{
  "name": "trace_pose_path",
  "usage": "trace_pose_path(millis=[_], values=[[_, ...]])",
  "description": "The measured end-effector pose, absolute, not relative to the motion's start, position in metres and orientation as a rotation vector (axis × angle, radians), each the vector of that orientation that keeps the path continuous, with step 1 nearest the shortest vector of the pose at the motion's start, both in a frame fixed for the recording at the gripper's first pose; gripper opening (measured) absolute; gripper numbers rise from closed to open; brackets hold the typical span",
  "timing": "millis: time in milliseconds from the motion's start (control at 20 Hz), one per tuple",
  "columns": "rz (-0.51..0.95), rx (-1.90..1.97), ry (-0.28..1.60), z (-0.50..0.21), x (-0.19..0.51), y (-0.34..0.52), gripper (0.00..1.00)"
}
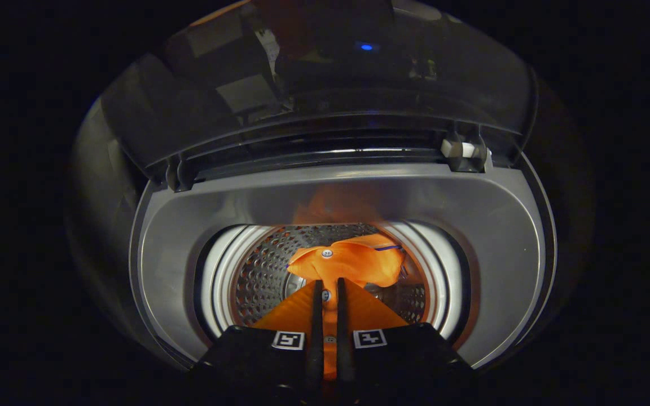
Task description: Put the clothes into the washing machine and then close the washing machine lid.
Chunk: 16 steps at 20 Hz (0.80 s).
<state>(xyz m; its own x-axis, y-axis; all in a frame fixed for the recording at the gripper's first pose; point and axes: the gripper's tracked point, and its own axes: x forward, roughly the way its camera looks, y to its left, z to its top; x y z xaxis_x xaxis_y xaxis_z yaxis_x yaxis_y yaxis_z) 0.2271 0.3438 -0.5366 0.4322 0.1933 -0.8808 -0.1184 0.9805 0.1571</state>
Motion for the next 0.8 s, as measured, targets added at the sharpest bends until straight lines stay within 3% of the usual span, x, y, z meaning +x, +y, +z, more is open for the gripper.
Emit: trace_pose_path(millis=[150,250,500,600,800], values=[[0.194,0.042,1.082,-0.532,0.233,0.340,0.19],[0.207,0.036,1.095,-0.530,0.229,0.341,0.29],[0.212,0.040,1.104,-0.532,0.224,0.340,0.88],[0.217,0.037,1.106,-0.531,0.222,0.340,0.87],[0.232,0.029,1.105,-0.527,0.219,0.341,0.97]])
